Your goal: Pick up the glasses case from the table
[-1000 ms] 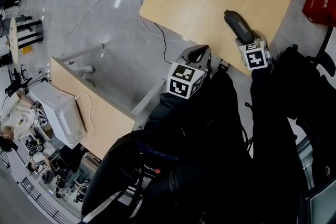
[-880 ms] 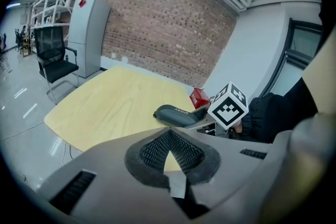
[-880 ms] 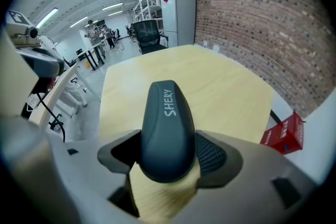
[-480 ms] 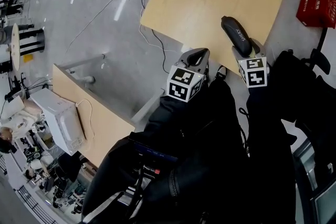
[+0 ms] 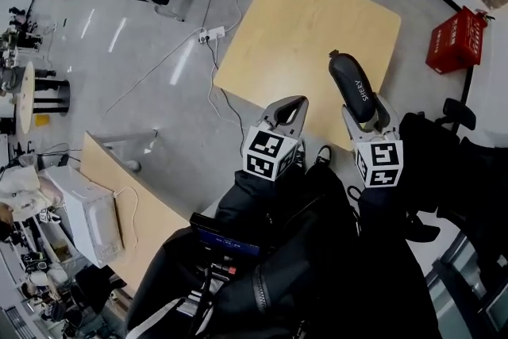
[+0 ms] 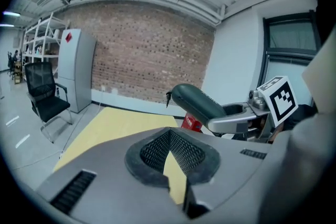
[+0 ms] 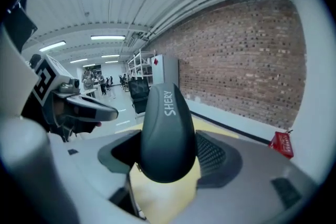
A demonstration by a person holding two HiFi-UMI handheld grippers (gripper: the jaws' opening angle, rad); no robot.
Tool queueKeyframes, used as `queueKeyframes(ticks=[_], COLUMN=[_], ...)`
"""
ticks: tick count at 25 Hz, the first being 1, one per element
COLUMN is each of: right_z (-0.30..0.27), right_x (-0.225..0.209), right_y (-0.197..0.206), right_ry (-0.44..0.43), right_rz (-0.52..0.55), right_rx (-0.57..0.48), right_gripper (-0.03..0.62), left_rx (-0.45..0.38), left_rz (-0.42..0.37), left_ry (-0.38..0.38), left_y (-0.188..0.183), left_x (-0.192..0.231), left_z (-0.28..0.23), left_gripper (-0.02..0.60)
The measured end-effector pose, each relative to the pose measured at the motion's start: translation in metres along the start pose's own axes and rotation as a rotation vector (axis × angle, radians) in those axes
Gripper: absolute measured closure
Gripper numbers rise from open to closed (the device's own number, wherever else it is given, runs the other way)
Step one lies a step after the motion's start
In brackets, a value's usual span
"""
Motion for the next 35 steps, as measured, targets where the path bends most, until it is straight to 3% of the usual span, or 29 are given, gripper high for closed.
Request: queueKeyframes(ticks=[5, 15, 23, 35], right_z=[0.034, 0.083, 0.103, 0.123], right_x=[-0.004, 0.009, 0.003, 0.005], right_y=[-0.046, -0.110, -0.148, -0.174], right_ry=[0.030, 0.054, 0.088, 0.101], right_rz=[0.046, 0.137, 0.186, 0.235], right_rx=[-0.131, -0.331, -0.458, -0.582], right_gripper=[0.260, 0.260, 0.260, 0.260], left_rx=[-0.121, -0.282, -0.372, -0.449], left_rz=[-0.033, -0.067, -0.084, -0.097], left_ry=[-0.001, 0.016, 0.026, 0.022], left_y=[-0.056, -0.121, -0.157, -0.182], left_x=[-0.006, -0.015, -0.018, -0.016], left_z=[0.005, 0.031, 0.032, 0.040], left_gripper=[0.581, 0.581, 0.581, 0.581])
Point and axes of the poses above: the fingertips, and each gripper's own axes: z backward along the fingers, x to its left, y out of its underside, the point moved 8 cm from there along z, backward along the fingers, and after that the axes turned 15 degrees about -y, right-handed, at the moved point
